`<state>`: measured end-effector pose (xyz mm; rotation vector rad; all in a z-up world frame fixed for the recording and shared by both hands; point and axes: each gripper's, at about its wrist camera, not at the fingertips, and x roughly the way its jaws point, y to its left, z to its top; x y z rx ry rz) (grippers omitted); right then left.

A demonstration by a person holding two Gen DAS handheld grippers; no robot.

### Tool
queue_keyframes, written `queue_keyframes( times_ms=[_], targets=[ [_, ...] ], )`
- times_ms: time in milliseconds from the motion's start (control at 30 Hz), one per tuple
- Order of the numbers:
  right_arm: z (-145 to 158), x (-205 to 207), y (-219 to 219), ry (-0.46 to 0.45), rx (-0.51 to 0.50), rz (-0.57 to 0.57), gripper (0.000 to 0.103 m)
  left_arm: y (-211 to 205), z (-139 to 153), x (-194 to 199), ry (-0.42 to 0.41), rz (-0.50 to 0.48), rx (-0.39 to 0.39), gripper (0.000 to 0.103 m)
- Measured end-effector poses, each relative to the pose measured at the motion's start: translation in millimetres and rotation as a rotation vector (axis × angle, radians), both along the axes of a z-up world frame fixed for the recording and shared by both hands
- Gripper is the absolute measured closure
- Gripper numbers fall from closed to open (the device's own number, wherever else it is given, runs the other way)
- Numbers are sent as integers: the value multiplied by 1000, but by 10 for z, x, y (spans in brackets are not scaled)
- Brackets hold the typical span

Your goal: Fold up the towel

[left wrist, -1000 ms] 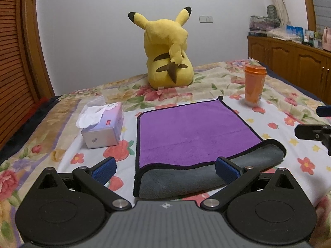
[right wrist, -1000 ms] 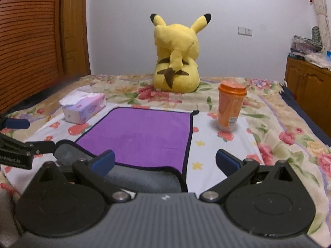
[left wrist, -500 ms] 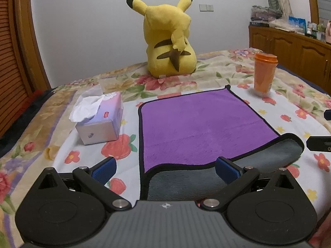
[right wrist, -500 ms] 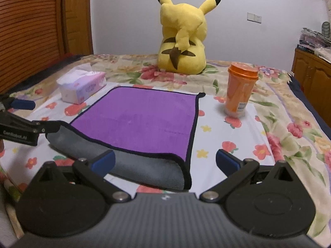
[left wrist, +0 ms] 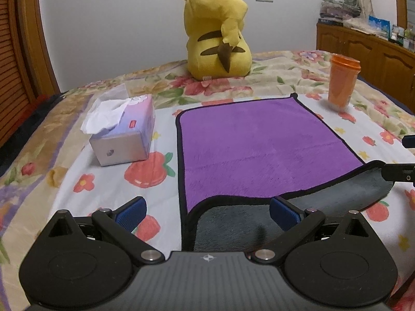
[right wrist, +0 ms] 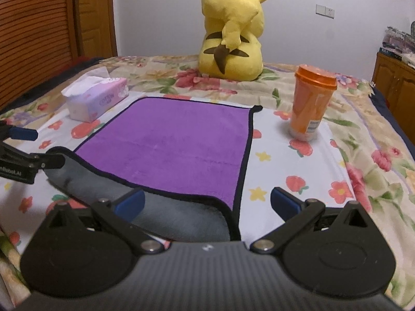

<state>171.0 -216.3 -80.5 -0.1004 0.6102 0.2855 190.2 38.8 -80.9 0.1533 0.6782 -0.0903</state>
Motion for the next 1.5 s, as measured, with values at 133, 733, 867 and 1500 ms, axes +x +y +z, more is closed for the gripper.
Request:
queue_keyframes(
  times_ms=[133,733,867,1500],
  targets=[
    [-30,73,-13,26,10,6,0,52,-41,68,29,9,-18,4],
    [-213,400,-197,226,112,0,16,161,-182,185,129,19,-74,40],
    [-232,397,-178,263,116,24,25,152,-210,192,147,17,-69,41],
    [-202,426,-213,275,73,66,88,124,-188,165,157,-17,-73,84]
  ],
)
